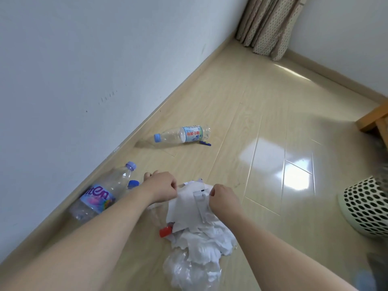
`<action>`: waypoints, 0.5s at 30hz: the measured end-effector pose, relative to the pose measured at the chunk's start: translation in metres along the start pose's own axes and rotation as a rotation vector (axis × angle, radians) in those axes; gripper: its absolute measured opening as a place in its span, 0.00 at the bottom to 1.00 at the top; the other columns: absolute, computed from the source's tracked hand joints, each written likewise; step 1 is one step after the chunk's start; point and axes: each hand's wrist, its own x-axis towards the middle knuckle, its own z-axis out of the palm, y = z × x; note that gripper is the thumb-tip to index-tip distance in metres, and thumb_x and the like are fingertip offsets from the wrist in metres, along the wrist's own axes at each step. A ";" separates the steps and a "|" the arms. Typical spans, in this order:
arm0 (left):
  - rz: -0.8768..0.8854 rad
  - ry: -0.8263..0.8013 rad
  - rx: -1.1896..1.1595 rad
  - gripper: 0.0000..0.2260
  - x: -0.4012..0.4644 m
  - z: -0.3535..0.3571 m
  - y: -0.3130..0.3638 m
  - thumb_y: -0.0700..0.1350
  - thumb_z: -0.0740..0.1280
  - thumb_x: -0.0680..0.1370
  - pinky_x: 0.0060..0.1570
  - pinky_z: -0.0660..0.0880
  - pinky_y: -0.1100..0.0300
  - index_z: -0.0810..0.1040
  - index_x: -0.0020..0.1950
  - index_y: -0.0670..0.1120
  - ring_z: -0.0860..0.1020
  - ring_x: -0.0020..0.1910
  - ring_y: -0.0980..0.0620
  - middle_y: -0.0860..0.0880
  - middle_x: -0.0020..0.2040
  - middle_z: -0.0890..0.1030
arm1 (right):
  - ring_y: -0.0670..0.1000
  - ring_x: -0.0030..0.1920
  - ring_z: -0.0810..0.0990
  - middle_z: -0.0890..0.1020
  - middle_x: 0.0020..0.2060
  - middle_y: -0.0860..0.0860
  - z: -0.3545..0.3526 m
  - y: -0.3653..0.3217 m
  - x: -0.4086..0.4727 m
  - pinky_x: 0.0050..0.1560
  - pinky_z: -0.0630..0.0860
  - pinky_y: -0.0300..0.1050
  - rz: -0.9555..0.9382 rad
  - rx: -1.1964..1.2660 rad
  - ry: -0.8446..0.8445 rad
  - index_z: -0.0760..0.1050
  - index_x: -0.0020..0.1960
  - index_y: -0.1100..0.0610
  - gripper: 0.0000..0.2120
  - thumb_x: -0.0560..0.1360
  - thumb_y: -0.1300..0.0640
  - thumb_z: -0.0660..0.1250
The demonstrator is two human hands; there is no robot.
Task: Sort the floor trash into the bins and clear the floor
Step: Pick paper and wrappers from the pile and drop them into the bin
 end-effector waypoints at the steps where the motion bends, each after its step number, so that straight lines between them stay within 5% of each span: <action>1: -0.020 -0.027 -0.214 0.05 -0.003 -0.010 0.002 0.43 0.65 0.73 0.53 0.68 0.54 0.78 0.38 0.50 0.74 0.50 0.50 0.52 0.44 0.81 | 0.53 0.40 0.73 0.78 0.45 0.53 -0.002 0.002 -0.001 0.40 0.70 0.44 -0.001 0.024 0.016 0.72 0.46 0.59 0.09 0.72 0.65 0.55; 4: -0.015 -0.092 -0.930 0.03 -0.018 -0.041 0.011 0.43 0.66 0.68 0.41 0.70 0.56 0.74 0.36 0.44 0.72 0.39 0.47 0.44 0.39 0.75 | 0.51 0.38 0.74 0.79 0.43 0.53 -0.012 0.009 -0.007 0.37 0.72 0.44 0.004 0.161 0.050 0.74 0.46 0.59 0.09 0.74 0.64 0.56; 6: -0.005 -0.157 -1.191 0.04 -0.029 -0.056 0.017 0.44 0.65 0.66 0.37 0.69 0.57 0.70 0.35 0.46 0.69 0.35 0.49 0.46 0.35 0.71 | 0.50 0.39 0.75 0.80 0.42 0.51 -0.024 0.012 -0.014 0.35 0.71 0.40 -0.008 0.213 0.068 0.75 0.46 0.58 0.07 0.75 0.62 0.58; 11: -0.095 0.015 -1.022 0.06 -0.052 -0.075 0.055 0.38 0.63 0.73 0.32 0.65 0.61 0.70 0.36 0.45 0.67 0.31 0.51 0.46 0.34 0.70 | 0.51 0.35 0.80 0.82 0.36 0.52 -0.065 0.023 -0.041 0.37 0.75 0.44 -0.021 0.437 0.096 0.75 0.43 0.58 0.06 0.74 0.62 0.59; 13: -0.049 0.076 -0.948 0.03 -0.059 -0.084 0.081 0.41 0.63 0.68 0.33 0.61 0.60 0.72 0.40 0.45 0.64 0.34 0.52 0.46 0.39 0.69 | 0.48 0.31 0.78 0.81 0.30 0.50 -0.085 0.028 -0.052 0.34 0.74 0.42 -0.058 0.492 0.092 0.75 0.44 0.58 0.06 0.75 0.63 0.60; 15: 0.005 -0.002 -0.860 0.12 -0.069 -0.090 0.115 0.46 0.62 0.61 0.36 0.61 0.58 0.72 0.43 0.46 0.66 0.40 0.49 0.46 0.42 0.71 | 0.47 0.28 0.77 0.80 0.28 0.49 -0.111 0.039 -0.069 0.31 0.73 0.40 -0.104 0.511 0.098 0.74 0.43 0.57 0.06 0.75 0.63 0.60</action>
